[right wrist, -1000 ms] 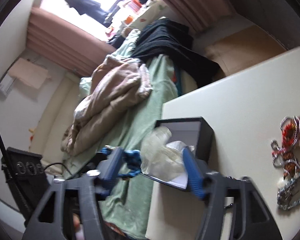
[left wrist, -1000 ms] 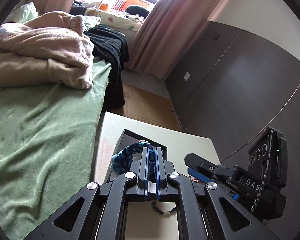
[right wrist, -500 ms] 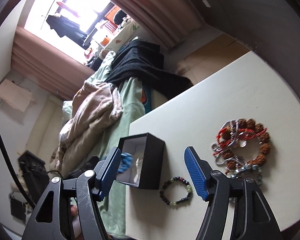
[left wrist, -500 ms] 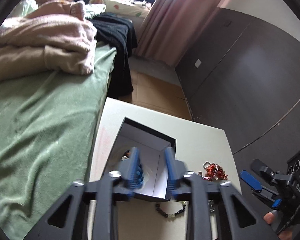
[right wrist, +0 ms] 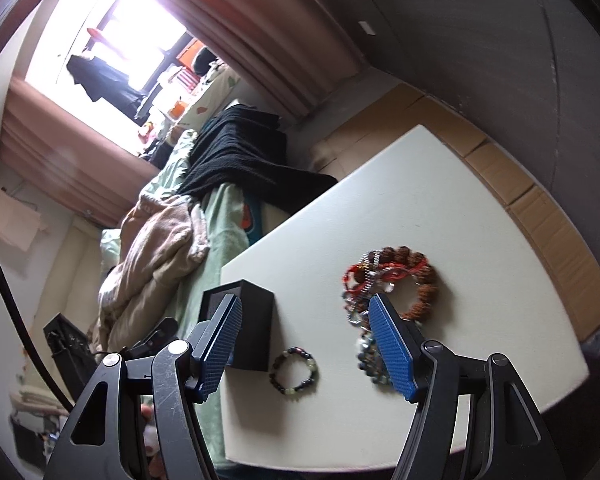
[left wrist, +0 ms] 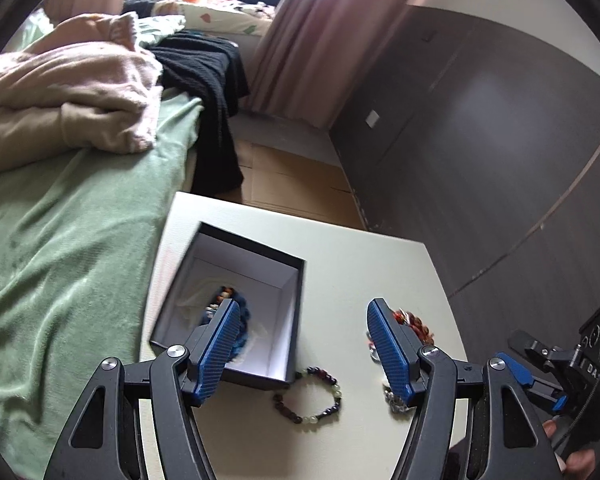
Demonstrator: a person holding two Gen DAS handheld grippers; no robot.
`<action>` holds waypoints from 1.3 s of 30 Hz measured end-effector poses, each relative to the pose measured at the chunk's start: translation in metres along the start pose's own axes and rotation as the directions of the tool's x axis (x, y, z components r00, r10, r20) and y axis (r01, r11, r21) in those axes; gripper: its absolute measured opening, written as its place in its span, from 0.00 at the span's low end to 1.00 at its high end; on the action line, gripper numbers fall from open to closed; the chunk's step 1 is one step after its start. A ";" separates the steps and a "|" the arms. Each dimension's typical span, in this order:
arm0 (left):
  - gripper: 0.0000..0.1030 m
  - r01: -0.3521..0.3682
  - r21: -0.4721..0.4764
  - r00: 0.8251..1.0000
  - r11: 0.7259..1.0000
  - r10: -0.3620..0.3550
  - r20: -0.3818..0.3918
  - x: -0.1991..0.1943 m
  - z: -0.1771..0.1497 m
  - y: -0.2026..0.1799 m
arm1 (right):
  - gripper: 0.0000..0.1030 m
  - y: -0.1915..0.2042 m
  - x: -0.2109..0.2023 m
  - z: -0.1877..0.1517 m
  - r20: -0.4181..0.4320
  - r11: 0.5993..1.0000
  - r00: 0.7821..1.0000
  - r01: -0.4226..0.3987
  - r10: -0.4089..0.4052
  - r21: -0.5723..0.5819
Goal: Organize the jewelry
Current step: 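Lower the blue bracelet into the black box and open the left gripper, then move the left gripper back to the dark beaded bracelet on the table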
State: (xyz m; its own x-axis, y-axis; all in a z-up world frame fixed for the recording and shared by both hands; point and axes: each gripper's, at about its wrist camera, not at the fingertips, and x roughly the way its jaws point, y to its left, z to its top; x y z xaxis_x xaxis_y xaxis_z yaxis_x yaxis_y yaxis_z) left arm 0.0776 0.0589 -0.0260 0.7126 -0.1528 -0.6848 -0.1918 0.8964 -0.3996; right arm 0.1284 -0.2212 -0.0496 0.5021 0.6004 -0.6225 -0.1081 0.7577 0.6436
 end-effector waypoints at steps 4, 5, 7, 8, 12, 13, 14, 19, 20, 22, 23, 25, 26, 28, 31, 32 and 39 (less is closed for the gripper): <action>0.65 0.021 0.057 1.000 0.998 -0.020 -0.024 0.007 -0.010 -0.019 | 0.65 -0.015 -0.001 -0.004 -0.021 0.998 0.999 0.042 -0.041 0.036; 0.65 0.025 0.067 0.999 0.997 -0.023 -0.030 0.009 -0.012 -0.023 | 0.65 -0.017 0.000 -0.003 -0.029 0.998 0.998 0.053 -0.051 0.039; 0.65 0.024 0.095 0.999 0.995 -0.020 -0.045 0.013 -0.018 -0.031 | 0.65 -0.021 0.002 -0.002 -0.034 0.997 0.997 0.076 -0.075 0.033; 0.65 0.022 0.111 0.998 0.994 -0.016 -0.054 0.015 -0.022 -0.034 | 0.65 -0.023 0.004 -0.002 -0.040 0.995 0.994 0.098 -0.097 0.030; 0.64 0.014 0.151 0.996 0.988 0.001 -0.094 0.026 -0.032 -0.044 | 0.65 -0.038 0.008 -0.003 -0.078 0.991 0.990 0.125 -0.121 0.051; 0.61 0.011 0.159 0.995 0.987 0.005 -0.102 0.029 -0.035 -0.045 | 0.65 -0.041 0.008 -0.004 -0.085 0.990 0.988 0.132 -0.128 0.053; 0.59 0.003 0.168 0.994 0.986 0.015 -0.109 0.032 -0.038 -0.047 | 0.65 -0.043 0.007 -0.004 -0.090 0.989 0.987 0.141 -0.136 0.052; 0.50 -0.011 0.230 0.988 0.973 0.045 -0.146 0.047 -0.053 -0.060 | 0.65 -0.058 0.005 -0.005 -0.112 0.984 0.982 0.162 -0.154 0.067; 0.48 -0.015 0.243 0.986 0.970 0.056 -0.159 0.052 -0.057 -0.063 | 0.65 -0.059 0.004 -0.005 -0.115 0.984 0.981 0.166 -0.157 0.068; 0.44 -0.037 0.271 0.978 0.962 0.091 -0.190 0.062 -0.066 -0.067 | 0.65 -0.063 0.003 -0.006 -0.118 0.982 0.979 0.177 -0.168 0.065; 0.44 -0.058 0.287 0.972 0.956 0.119 -0.202 0.067 -0.071 -0.069 | 0.65 -0.064 0.003 -0.006 -0.119 0.981 0.977 0.184 -0.176 0.063; 0.43 -0.084 0.314 0.965 0.946 0.156 -0.210 0.074 -0.077 -0.071 | 0.65 -0.066 0.005 -0.007 -0.125 0.979 0.975 0.195 -0.186 0.061; 0.43 -0.089 0.322 0.962 0.942 0.165 -0.217 0.078 -0.080 -0.071 | 0.65 -0.066 0.006 -0.008 -0.134 0.978 0.972 0.200 -0.191 0.056; 0.43 -0.089 0.328 0.955 0.940 0.173 -0.239 0.085 -0.086 -0.073 | 0.65 -0.065 0.009 -0.010 -0.147 0.977 0.968 0.209 -0.201 0.039; 0.43 -0.117 0.358 0.948 0.926 0.212 -0.238 0.092 -0.093 -0.076 | 0.65 -0.061 0.009 -0.013 -0.157 0.979 0.967 0.203 -0.199 0.013; 0.43 -0.136 0.369 0.943 0.919 0.234 -0.236 0.094 -0.096 -0.076 | 0.65 -0.060 0.008 -0.013 -0.155 0.980 0.969 0.198 -0.194 0.008; 0.20 -0.186 0.399 0.934 0.898 0.288 -0.212 0.099 -0.099 -0.075 | 0.65 -0.064 0.005 -0.011 -0.161 0.979 0.966 0.204 -0.201 0.001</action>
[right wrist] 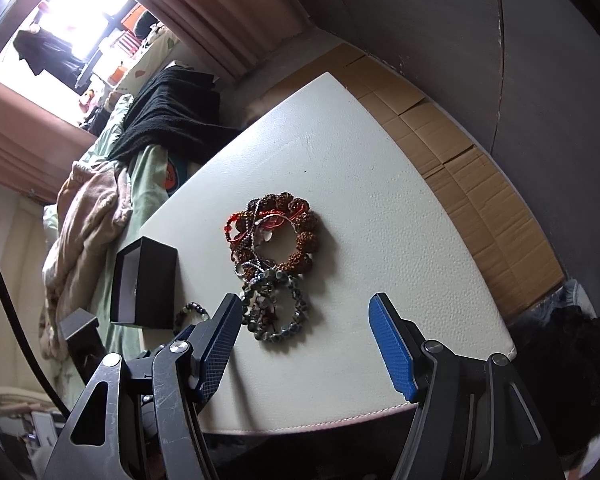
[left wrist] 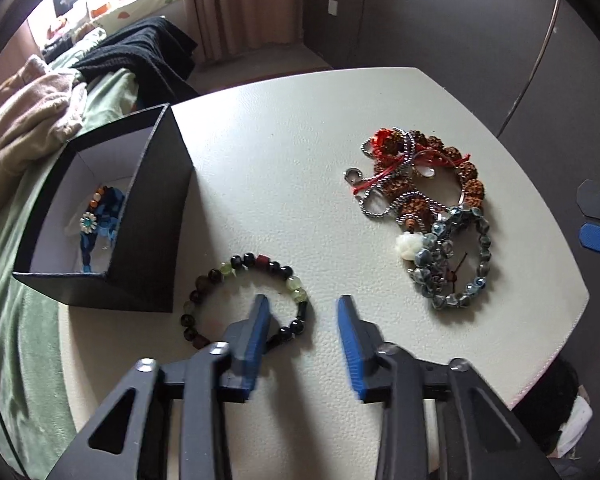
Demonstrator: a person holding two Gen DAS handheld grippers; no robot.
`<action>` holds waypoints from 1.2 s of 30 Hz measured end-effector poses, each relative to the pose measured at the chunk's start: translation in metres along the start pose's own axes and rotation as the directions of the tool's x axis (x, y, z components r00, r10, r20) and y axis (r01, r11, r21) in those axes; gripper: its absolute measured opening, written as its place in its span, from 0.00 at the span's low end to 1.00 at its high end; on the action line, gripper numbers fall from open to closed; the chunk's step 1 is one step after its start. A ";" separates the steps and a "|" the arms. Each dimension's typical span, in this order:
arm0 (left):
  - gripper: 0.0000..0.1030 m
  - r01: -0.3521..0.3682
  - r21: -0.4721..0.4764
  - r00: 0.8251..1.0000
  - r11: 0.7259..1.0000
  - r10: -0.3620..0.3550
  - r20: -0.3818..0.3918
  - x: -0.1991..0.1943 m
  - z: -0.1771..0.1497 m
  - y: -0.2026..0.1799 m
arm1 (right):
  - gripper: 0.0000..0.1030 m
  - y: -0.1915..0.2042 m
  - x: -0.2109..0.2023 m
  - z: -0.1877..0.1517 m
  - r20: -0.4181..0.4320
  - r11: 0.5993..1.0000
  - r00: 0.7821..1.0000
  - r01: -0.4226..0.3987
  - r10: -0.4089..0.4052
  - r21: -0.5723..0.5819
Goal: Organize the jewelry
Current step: 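Move the left gripper back to the dark beaded bracelet on the table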
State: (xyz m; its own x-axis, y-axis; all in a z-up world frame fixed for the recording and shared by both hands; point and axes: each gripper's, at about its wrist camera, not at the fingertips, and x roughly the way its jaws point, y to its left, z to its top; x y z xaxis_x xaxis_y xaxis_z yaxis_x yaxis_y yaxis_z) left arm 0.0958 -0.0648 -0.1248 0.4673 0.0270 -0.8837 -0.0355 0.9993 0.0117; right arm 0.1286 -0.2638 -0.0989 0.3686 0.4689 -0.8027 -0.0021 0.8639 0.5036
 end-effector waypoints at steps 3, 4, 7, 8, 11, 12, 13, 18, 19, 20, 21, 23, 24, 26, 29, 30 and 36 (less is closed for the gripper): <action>0.06 0.026 -0.017 1.000 1.000 -0.026 -0.006 0.000 0.001 0.005 | 0.65 -0.002 0.000 0.000 -0.001 1.000 1.000 0.007 -0.007 -0.005; 0.06 0.047 -0.032 0.999 0.998 -0.047 -0.006 -0.001 0.002 0.008 | 0.65 -0.001 0.000 0.000 0.000 1.000 1.000 0.008 -0.008 -0.006; 0.06 0.073 -0.063 0.997 0.995 -0.071 0.029 -0.012 0.005 0.016 | 0.65 0.001 0.002 -0.001 -0.003 1.000 1.000 0.009 -0.009 -0.012; 0.06 0.077 -0.067 0.996 0.995 -0.074 0.048 -0.017 0.007 0.019 | 0.65 0.002 0.004 -0.001 -0.005 1.000 1.000 0.011 -0.011 -0.015; 0.06 0.107 -0.090 0.991 0.990 -0.099 0.087 -0.031 0.012 0.028 | 0.65 0.005 0.010 -0.001 -0.017 1.000 1.000 0.020 -0.020 -0.023; 0.06 0.116 -0.097 0.990 0.988 -0.107 0.094 -0.034 0.012 0.029 | 0.65 0.007 0.012 -0.001 -0.023 0.999 1.000 0.018 -0.019 -0.026; 0.06 0.124 -0.101 0.988 0.987 -0.113 0.106 -0.039 0.013 0.031 | 0.65 0.008 0.014 -0.001 -0.028 0.999 0.999 0.014 -0.015 -0.029; 0.02 0.158 -0.128 0.979 0.979 -0.139 0.151 -0.054 0.017 0.042 | 0.63 0.011 0.020 0.000 -0.019 0.999 1.000 0.019 -0.019 -0.040; 0.00 0.170 -0.138 0.977 0.976 -0.148 0.156 -0.057 0.017 0.046 | 0.59 0.013 0.022 0.000 -0.021 0.999 1.000 0.021 -0.022 -0.046; 0.00 0.183 -0.148 0.974 0.972 -0.158 0.164 -0.059 0.018 0.049 | 0.56 0.015 0.026 0.001 -0.027 0.998 0.999 0.022 -0.024 -0.054; 0.00 0.189 -0.152 0.972 0.970 -0.162 0.170 -0.060 0.019 0.053 | 0.51 0.016 0.029 0.001 -0.033 0.998 0.999 0.023 -0.025 -0.058; 0.00 0.195 -0.158 0.969 0.968 -0.165 0.184 -0.065 0.020 0.058 | 0.47 0.018 0.037 0.002 -0.050 0.998 0.998 0.024 -0.027 -0.065; 0.00 0.198 -0.160 0.968 0.967 -0.167 0.188 -0.067 0.020 0.060 | 0.46 0.020 0.040 0.001 -0.056 0.997 0.998 0.026 -0.030 -0.069; 0.00 0.209 -0.165 0.967 0.964 -0.179 0.183 -0.067 0.020 0.063 | 0.45 0.022 0.047 0.001 -0.066 0.996 0.997 0.036 -0.041 -0.076; 0.00 0.238 -0.182 0.965 0.954 -0.212 0.152 -0.060 0.020 0.065 | 0.44 0.027 0.055 0.000 -0.077 0.994 0.995 0.057 -0.065 -0.096; 0.00 0.240 -0.185 0.966 0.953 -0.216 0.140 -0.058 0.020 0.064 | 0.43 0.029 0.059 0.000 -0.079 0.992 0.994 0.071 -0.079 -0.103; 0.04 0.250 -0.157 0.967 0.955 -0.238 0.089 -0.050 0.020 0.052 | 0.35 0.030 0.076 0.001 -0.088 0.984 0.986 0.128 -0.139 -0.123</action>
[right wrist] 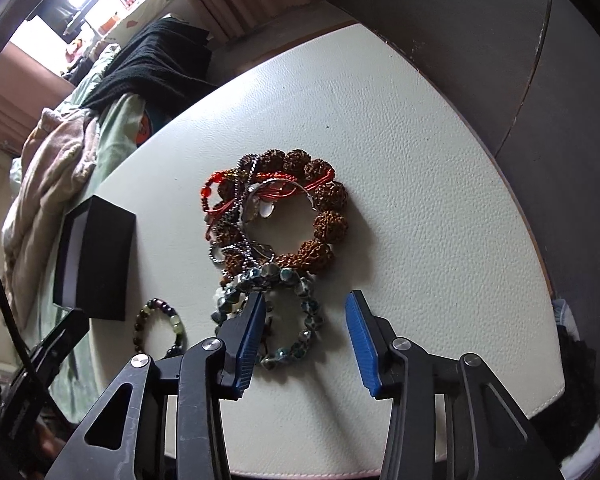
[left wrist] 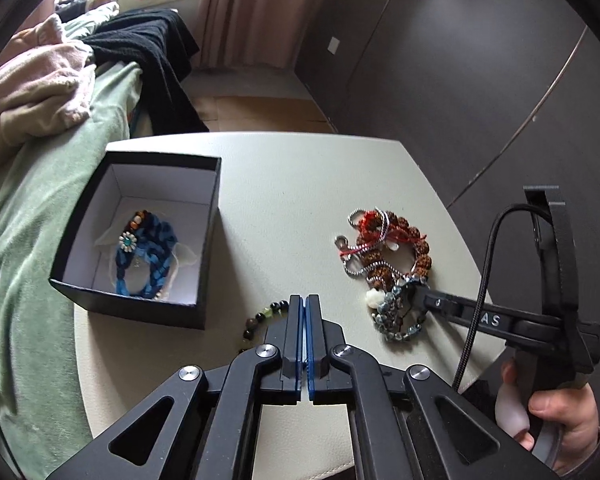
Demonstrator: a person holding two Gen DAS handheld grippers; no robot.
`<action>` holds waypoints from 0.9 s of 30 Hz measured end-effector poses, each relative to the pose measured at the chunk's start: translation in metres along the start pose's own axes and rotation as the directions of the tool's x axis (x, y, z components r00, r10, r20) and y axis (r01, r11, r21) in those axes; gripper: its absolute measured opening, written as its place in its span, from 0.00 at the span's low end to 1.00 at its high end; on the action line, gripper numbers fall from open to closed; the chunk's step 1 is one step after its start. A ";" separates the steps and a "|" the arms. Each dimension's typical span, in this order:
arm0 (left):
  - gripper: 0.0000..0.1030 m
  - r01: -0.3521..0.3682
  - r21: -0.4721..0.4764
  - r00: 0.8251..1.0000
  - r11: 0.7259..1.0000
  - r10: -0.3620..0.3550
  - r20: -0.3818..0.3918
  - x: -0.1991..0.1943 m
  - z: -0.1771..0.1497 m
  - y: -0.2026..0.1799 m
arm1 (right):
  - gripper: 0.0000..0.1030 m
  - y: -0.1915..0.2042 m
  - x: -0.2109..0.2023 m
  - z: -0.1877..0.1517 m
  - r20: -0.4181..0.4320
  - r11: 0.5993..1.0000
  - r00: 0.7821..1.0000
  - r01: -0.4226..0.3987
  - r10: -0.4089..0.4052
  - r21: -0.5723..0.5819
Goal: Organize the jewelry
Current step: 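Move the left gripper back to the dark beaded bracelet on the table, then close the left gripper on the dark beaded bracelet and lift it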
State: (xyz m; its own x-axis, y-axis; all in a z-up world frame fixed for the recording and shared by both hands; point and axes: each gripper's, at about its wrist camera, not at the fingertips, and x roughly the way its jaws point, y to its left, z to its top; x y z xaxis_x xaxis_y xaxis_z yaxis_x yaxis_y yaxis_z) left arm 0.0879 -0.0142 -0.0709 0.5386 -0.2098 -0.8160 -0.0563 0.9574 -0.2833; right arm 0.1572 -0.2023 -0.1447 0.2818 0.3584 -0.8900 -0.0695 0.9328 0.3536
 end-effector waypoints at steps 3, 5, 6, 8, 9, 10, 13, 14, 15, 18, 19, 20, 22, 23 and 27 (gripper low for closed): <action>0.25 0.011 -0.012 0.999 1.000 -0.012 -0.039 0.010 -0.003 -0.001 | 0.11 -0.002 0.003 0.003 0.001 1.000 1.000 0.003 -0.003 -0.014; 0.44 0.010 -0.014 0.999 1.000 -0.010 -0.043 0.014 -0.004 -0.002 | 0.11 -0.006 0.000 0.002 -0.004 1.000 1.000 -0.015 0.015 0.002; 0.46 0.009 -0.013 0.999 1.000 -0.010 -0.045 0.015 -0.005 -0.003 | 0.11 -0.007 -0.004 0.001 0.001 1.000 1.000 -0.028 0.028 0.011; 0.46 0.004 0.003 0.998 1.000 -0.004 -0.059 0.020 -0.007 -0.007 | 0.11 -0.010 -0.016 0.000 0.022 0.998 0.998 -0.065 0.065 0.017; 0.46 0.000 0.014 0.998 1.000 0.001 -0.062 0.022 -0.007 -0.009 | 0.11 -0.010 -0.021 -0.001 0.034 0.997 0.996 -0.080 0.079 0.020; 0.46 -0.009 0.031 0.998 0.999 0.011 -0.064 0.024 -0.009 -0.013 | 0.11 -0.010 -0.027 -0.001 0.045 0.996 0.995 -0.090 0.089 0.018; 0.46 -0.047 0.086 0.995 0.995 0.053 -0.079 0.033 -0.015 -0.023 | 0.11 -0.010 -0.041 -0.002 0.070 0.991 0.989 -0.131 0.129 0.016; 0.46 -0.058 0.105 0.994 0.993 0.068 -0.088 0.038 -0.017 -0.026 | 0.11 -0.010 -0.045 -0.003 0.076 0.990 0.987 -0.143 0.141 0.017; 0.46 -0.066 0.116 0.992 0.991 0.078 -0.095 0.041 -0.019 -0.028 | 0.11 -0.011 -0.048 -0.003 0.081 0.988 0.985 -0.153 0.151 0.017; 0.46 -0.097 0.145 0.987 0.985 0.114 -0.117 0.051 -0.025 -0.030 | 0.11 -0.012 -0.060 -0.003 0.104 0.983 0.978 -0.183 0.181 0.017; 0.44 -0.108 0.155 0.984 0.982 0.128 -0.123 0.054 -0.027 -0.031 | 0.11 -0.012 -0.063 -0.003 0.111 0.982 0.976 -0.191 0.188 0.016; 0.44 -0.123 0.172 0.983 0.977 0.143 -0.114 0.054 -0.030 -0.032 | 0.11 -0.013 -0.067 -0.003 0.118 0.981 0.974 -0.195 0.192 0.014; 0.37 -0.151 0.206 0.980 0.967 0.174 -0.100 0.054 -0.033 -0.035 | 0.11 -0.015 -0.072 -0.003 0.129 0.979 0.972 -0.201 0.198 0.013; 0.36 -0.173 0.227 0.977 0.959 0.196 -0.086 0.054 -0.036 -0.036 | 0.11 -0.016 -0.074 -0.003 0.133 0.979 0.970 -0.205 0.201 0.015; 0.08 -0.169 0.248 0.976 0.954 0.198 -0.094 0.052 -0.039 -0.037 | 0.11 -0.021 -0.081 -0.001 0.149 0.975 0.965 -0.221 0.214 0.027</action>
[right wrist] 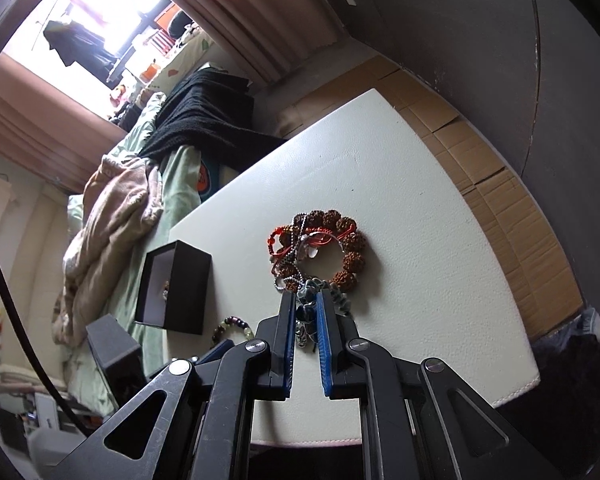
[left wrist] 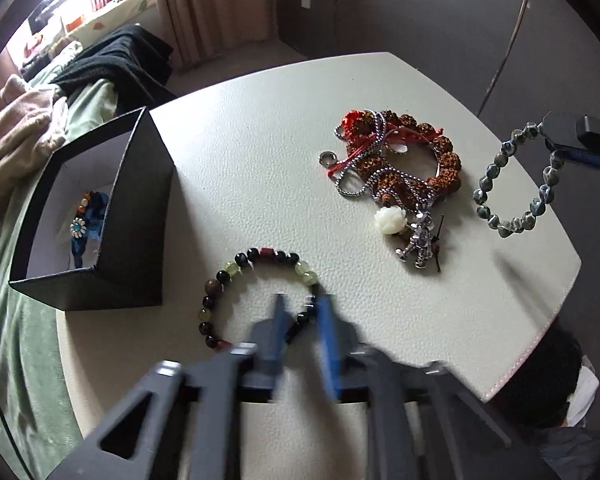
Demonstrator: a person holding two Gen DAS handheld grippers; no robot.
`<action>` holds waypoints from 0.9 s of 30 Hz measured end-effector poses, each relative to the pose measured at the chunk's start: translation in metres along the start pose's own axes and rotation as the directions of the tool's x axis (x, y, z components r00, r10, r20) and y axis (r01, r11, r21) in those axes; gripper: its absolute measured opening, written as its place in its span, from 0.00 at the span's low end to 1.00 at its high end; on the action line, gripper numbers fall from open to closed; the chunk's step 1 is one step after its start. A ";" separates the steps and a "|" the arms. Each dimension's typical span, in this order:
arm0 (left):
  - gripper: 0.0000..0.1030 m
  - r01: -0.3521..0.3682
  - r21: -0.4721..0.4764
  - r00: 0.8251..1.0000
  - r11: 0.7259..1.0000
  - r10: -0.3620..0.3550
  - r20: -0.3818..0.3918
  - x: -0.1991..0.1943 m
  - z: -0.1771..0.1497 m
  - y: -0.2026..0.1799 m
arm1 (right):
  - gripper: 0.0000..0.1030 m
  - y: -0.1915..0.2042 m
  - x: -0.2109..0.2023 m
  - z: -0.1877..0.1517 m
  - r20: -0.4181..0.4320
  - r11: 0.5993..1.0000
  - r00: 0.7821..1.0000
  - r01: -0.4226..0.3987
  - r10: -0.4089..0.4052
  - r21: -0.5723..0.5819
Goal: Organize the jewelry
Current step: 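Close the left gripper on the dark beaded bracelet and lift it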
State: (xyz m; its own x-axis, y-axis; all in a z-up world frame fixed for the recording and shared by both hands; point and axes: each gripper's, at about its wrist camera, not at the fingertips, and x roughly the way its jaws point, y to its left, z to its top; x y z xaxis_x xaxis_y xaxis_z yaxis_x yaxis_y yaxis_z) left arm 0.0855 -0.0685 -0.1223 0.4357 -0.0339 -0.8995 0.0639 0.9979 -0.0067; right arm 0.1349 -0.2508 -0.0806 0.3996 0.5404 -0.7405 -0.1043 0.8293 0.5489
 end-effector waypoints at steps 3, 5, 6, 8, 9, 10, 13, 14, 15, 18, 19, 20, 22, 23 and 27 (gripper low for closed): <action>0.08 0.011 -0.008 1.000 1.000 -0.011 0.001 0.000 0.000 0.002 | 0.11 -0.002 -0.004 0.000 0.004 1.000 1.000 -0.006 0.006 -0.002; 0.08 0.016 -0.012 1.000 1.000 -0.016 0.009 -0.002 0.001 0.002 | 0.11 -0.001 -0.004 -0.001 0.004 1.000 1.000 -0.005 0.005 -0.005; 0.08 0.019 -0.013 1.000 1.000 -0.018 0.013 -0.002 0.002 0.001 | 0.11 -0.001 -0.005 -0.001 0.004 1.000 1.000 -0.005 0.005 -0.007; 0.08 0.030 -0.018 0.999 0.999 -0.030 0.036 -0.008 0.005 0.002 | 0.11 0.000 -0.005 -0.001 0.005 1.000 1.000 -0.007 0.007 -0.009; 0.08 0.035 -0.020 0.998 0.999 -0.034 0.048 -0.011 0.006 0.001 | 0.11 0.001 -0.005 -0.001 0.007 1.000 1.000 -0.010 0.010 -0.009; 0.08 0.041 -0.023 0.998 0.999 -0.039 0.059 -0.014 0.008 0.002 | 0.11 0.002 -0.005 -0.001 0.009 1.000 1.000 -0.015 0.015 -0.011; 0.08 0.066 -0.052 0.993 0.996 -0.060 0.101 -0.028 0.011 0.007 | 0.11 0.007 -0.008 -0.001 0.021 0.999 0.999 -0.034 0.035 -0.019; 0.08 0.076 -0.066 0.991 0.995 -0.068 0.117 -0.034 0.012 0.010 | 0.11 0.010 -0.009 -0.001 0.026 0.999 0.999 -0.046 0.046 -0.025; 0.08 0.085 -0.076 0.989 0.994 -0.074 0.128 -0.037 0.014 0.012 | 0.11 0.012 -0.009 -0.001 0.029 0.998 0.998 -0.057 0.058 -0.030; 0.08 0.123 -0.118 0.980 0.985 -0.103 0.168 -0.049 0.018 0.022 | 0.11 0.024 -0.010 -0.002 0.036 0.994 0.995 -0.096 0.098 -0.053; 0.08 0.134 -0.130 0.977 0.982 -0.109 0.181 -0.053 0.020 0.025 | 0.11 0.027 -0.009 -0.003 0.039 0.993 0.993 -0.105 0.107 -0.061; 0.08 0.143 -0.140 0.975 0.980 -0.114 0.193 -0.056 0.021 0.028 | 0.11 0.032 -0.008 -0.004 0.043 0.991 0.992 -0.114 0.118 -0.071; 0.08 0.162 -0.161 0.967 0.974 -0.124 0.223 -0.065 0.022 0.035 | 0.11 0.038 -0.006 -0.003 0.053 0.988 0.989 -0.131 0.136 -0.078; 0.08 0.171 -0.170 0.963 0.971 -0.128 0.235 -0.068 0.023 0.038 | 0.11 0.040 -0.005 -0.003 0.055 0.987 0.988 -0.139 0.144 -0.078; 0.08 0.196 -0.200 0.952 0.960 -0.137 0.274 -0.081 0.023 0.055 | 0.11 0.052 0.006 -0.003 0.055 0.981 0.982 -0.175 0.180 -0.085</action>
State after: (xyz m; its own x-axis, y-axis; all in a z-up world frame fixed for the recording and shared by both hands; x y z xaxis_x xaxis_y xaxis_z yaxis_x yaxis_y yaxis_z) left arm 0.0745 -0.0120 -0.0395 0.6520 -0.1839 -0.7356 -0.0331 0.9623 -0.2699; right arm 0.1294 -0.2036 -0.0575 0.4241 0.6723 -0.6068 -0.2499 0.7309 0.6351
